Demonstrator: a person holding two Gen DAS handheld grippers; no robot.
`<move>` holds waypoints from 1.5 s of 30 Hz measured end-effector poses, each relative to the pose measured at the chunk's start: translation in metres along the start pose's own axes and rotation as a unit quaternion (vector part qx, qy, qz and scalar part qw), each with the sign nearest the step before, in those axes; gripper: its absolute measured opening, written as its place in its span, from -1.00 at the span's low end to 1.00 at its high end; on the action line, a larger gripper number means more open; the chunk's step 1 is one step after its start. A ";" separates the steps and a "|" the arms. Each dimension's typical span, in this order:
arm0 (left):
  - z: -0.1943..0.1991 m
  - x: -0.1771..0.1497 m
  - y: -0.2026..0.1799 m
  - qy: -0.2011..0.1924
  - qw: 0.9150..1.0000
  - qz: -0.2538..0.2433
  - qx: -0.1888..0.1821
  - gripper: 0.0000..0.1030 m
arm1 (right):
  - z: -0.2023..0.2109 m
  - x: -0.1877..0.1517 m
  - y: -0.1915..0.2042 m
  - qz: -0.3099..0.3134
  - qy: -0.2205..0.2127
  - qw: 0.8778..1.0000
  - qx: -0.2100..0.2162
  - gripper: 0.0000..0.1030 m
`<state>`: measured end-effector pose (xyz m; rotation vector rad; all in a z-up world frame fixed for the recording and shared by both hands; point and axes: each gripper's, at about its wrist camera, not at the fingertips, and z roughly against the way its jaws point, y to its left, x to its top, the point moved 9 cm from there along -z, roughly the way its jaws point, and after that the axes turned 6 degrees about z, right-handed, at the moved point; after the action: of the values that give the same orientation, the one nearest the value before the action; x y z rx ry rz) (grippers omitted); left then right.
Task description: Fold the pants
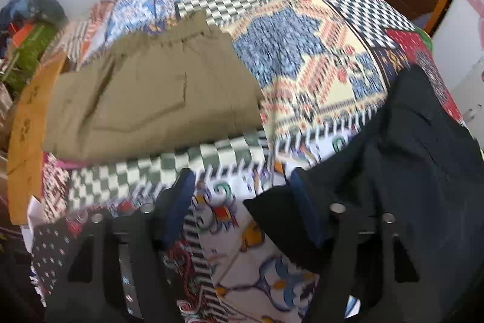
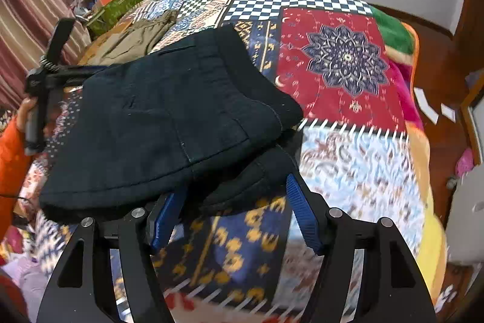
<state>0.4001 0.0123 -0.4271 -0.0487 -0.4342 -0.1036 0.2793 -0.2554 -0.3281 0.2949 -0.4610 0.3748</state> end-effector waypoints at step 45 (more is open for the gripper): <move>0.028 0.034 -0.044 -0.033 0.994 0.053 -0.086 -0.15 | 0.026 0.060 0.020 0.026 -0.082 0.996 -0.004 0.27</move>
<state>0.4143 -0.0329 -0.3867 -0.2458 -0.4875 -0.0342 0.3115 -0.2299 -0.2735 0.3080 -0.6326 0.4001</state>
